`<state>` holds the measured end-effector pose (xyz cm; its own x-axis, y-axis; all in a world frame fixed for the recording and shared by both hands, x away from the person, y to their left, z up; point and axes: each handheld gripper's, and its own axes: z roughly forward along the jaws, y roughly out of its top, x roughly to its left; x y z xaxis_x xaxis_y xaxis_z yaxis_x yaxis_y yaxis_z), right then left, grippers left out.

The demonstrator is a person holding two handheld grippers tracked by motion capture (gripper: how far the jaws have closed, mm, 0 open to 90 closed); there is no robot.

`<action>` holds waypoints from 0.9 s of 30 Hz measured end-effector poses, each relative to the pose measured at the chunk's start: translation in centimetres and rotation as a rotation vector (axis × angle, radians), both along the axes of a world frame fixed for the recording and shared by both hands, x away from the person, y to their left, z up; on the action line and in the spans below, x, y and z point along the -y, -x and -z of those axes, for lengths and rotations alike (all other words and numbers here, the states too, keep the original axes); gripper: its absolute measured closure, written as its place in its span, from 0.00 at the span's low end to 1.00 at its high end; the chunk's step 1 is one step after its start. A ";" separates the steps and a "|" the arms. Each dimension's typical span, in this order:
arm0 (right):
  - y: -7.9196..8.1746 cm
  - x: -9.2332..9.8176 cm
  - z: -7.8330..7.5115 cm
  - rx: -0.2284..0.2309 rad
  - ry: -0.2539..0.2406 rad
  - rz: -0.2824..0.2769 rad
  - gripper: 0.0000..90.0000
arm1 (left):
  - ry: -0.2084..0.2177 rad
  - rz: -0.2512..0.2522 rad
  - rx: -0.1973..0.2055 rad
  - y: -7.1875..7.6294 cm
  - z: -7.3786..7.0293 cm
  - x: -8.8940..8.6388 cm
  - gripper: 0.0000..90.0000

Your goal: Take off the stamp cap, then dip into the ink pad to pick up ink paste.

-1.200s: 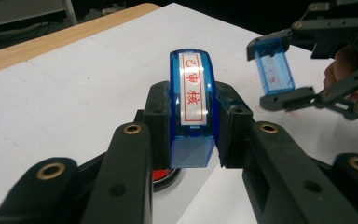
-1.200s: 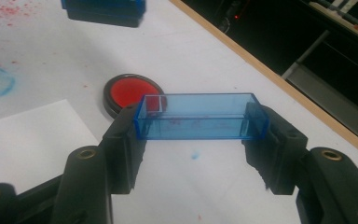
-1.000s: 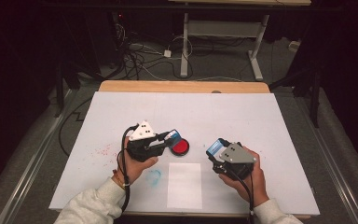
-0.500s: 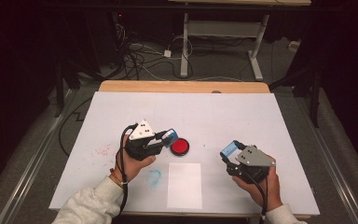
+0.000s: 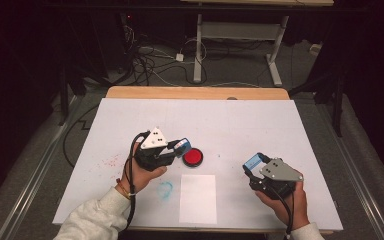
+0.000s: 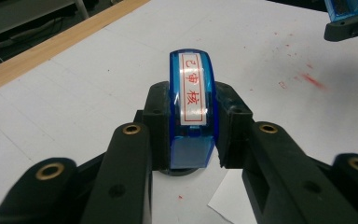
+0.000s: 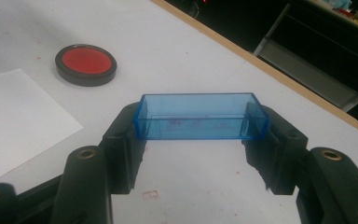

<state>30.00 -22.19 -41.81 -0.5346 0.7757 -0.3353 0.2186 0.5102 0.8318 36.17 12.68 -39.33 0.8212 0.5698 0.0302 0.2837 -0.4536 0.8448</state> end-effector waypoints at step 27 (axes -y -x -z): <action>0.1 0.2 0.9 -0.030 0.025 0.010 0.46 | -0.106 0.062 -0.068 -3.2 2.9 2.9 0.76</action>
<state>29.89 -22.41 -42.73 -0.5375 0.7725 -0.3382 0.2486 0.5284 0.8118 39.40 9.75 -42.19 0.8570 0.5145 0.0303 0.3074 -0.5576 0.7711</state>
